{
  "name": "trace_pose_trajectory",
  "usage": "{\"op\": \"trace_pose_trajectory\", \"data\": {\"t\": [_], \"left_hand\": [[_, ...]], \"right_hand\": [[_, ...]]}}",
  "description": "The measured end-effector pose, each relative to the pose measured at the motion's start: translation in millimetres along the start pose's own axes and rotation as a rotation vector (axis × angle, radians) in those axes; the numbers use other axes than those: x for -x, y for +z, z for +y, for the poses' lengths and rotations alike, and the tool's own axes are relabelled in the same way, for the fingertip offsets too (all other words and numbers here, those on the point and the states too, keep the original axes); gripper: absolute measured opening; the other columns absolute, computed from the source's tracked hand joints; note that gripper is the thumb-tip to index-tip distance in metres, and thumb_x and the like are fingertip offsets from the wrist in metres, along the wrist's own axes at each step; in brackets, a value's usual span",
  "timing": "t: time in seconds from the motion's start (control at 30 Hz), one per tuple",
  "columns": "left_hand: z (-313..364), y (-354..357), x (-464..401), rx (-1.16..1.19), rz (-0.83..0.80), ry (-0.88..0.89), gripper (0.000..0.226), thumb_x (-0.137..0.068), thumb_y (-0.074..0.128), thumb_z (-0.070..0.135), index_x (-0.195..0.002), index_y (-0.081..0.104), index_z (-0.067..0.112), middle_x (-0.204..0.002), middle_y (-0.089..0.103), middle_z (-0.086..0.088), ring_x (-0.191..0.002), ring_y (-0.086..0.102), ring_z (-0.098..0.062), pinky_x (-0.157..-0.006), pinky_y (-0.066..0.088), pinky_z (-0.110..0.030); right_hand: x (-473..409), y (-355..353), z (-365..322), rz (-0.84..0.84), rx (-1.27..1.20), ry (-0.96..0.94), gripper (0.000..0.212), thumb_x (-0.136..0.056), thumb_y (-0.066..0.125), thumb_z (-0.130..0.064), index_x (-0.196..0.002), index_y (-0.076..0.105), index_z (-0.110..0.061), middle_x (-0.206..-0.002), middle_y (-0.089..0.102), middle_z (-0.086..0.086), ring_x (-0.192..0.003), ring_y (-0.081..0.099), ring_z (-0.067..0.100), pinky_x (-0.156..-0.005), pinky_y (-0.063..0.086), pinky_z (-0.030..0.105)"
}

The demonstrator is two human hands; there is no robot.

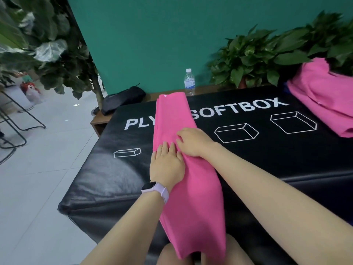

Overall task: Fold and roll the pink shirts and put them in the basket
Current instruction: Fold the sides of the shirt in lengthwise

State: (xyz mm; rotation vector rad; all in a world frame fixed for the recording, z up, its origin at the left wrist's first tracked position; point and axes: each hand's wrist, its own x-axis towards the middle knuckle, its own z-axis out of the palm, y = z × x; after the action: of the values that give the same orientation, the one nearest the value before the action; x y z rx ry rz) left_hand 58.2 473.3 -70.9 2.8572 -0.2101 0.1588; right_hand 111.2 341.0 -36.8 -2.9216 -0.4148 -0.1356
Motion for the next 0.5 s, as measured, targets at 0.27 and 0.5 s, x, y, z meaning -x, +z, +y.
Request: {"op": "trace_pose_trajectory", "data": {"t": [0.27,0.5], "left_hand": [[1,4,-46,0.010,-0.032,-0.038,0.056,-0.105,0.023,0.032,-0.159,0.022,0.016,-0.166,0.016,-0.009,-0.154,0.011,-0.025,-0.124,0.008,-0.043],[-4,11,-91,-0.005,-0.063,-0.033,0.056,-0.105,0.021,0.033,-0.159,0.020,0.017,-0.167,0.015,-0.008,-0.154,0.011,-0.024,-0.125,0.008,-0.043]], "right_hand": [[54,11,-8,-0.098,0.187,0.173,0.054,-0.104,0.031,-0.025,-0.152,0.031,-0.001,-0.157,0.032,0.017,-0.148,0.025,0.030,-0.124,0.012,0.045],[42,27,-13,-0.049,0.002,0.204,0.062,-0.107,0.023,-0.030,-0.159,0.008,0.001,-0.168,0.008,0.017,-0.156,0.004,0.026,-0.127,0.001,0.039]]}}
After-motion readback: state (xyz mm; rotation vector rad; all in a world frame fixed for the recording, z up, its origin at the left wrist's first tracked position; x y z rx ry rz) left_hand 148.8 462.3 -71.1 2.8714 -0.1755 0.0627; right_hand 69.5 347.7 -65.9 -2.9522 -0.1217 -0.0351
